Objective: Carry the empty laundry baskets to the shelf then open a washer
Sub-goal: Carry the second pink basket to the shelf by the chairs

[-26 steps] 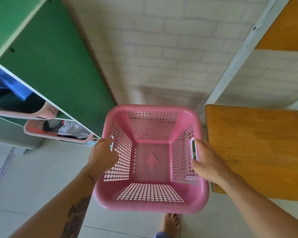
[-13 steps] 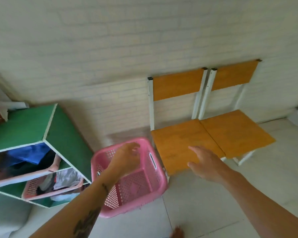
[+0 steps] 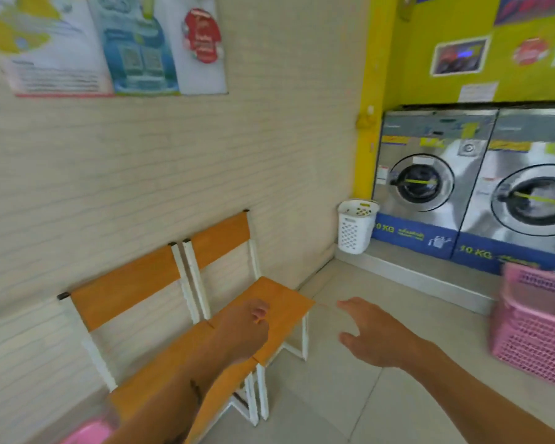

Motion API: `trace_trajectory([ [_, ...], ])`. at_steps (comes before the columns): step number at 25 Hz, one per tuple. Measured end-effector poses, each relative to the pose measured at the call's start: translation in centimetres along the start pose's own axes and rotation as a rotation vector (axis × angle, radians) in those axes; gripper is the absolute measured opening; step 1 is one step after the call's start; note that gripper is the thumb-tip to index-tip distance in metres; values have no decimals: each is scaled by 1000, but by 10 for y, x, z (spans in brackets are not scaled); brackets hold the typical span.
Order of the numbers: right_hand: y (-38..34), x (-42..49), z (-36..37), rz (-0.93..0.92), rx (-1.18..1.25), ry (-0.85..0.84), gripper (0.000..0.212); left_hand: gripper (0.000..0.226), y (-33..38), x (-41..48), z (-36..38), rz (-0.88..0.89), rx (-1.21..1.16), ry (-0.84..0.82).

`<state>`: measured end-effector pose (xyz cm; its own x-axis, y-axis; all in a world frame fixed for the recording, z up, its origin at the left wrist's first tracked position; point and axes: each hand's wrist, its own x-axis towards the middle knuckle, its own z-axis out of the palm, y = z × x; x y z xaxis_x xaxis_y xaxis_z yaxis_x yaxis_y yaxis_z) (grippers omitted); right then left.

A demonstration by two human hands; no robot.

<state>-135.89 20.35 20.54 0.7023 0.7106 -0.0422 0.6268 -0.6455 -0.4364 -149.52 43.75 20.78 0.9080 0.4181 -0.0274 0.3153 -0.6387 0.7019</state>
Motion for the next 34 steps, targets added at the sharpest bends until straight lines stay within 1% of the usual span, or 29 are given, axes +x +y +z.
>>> trace_trajectory([
  [2, 63, -4, -41, 44, -37, 60, 73, 26, 62, 44, 41, 52, -18, 1],
  [4, 121, -11, -81, 103, -67, 108, 73, 30, 123, 83, 83, 101, -51, 10],
  [6, 177, -20, -120, 180, -96, 150, 72, 31, 181, 114, 130, 134, -110, -18],
  [9, 248, -30, -171, 267, -109, 198, 70, 29, 254, 157, 194, 162, -149, -18],
  [12, 312, -31, -207, 360, -89, 231, 67, 31, 317, 204, 249, 240, -98, -83],
  [14, 351, -26, -225, 419, -55, 248, 56, 30, 353, 238, 281, 282, -92, -131],
  [16, 393, -14, -241, 467, -49, 257, 36, 28, 385, 279, 317, 341, -99, -171],
  [17, 414, -7, -248, 488, -45, 258, 30, 28, 399, 300, 335, 370, -91, -188],
  [19, 455, 9, -264, 547, -10, 272, 37, 26, 423, 344, 370, 430, -77, -233],
  [22, 521, 32, -287, 633, 24, 273, 50, 23, 462, 410, 426, 471, -40, -320],
  [25, 581, 41, -315, 724, 40, 332, 46, 22, 509, 466, 480, 491, -36, -419],
  [28, 639, 42, -337, 811, 51, 377, 35, 31, 552, 508, 541, 529, -25, -530],
  [29, 660, 42, -344, 845, 54, 381, 34, 34, 565, 521, 562, 533, -18, -566],
  [30, 683, 41, -350, 866, 57, 381, 37, 35, 577, 534, 583, 531, -7, -589],
  [32, 737, 41, -363, 901, 49, 387, 48, 27, 602, 558, 630, 533, 49, -608],
  [34, 794, 43, -375, 925, 52, 396, 50, 25, 625, 582, 673, 537, 92, -598],
])
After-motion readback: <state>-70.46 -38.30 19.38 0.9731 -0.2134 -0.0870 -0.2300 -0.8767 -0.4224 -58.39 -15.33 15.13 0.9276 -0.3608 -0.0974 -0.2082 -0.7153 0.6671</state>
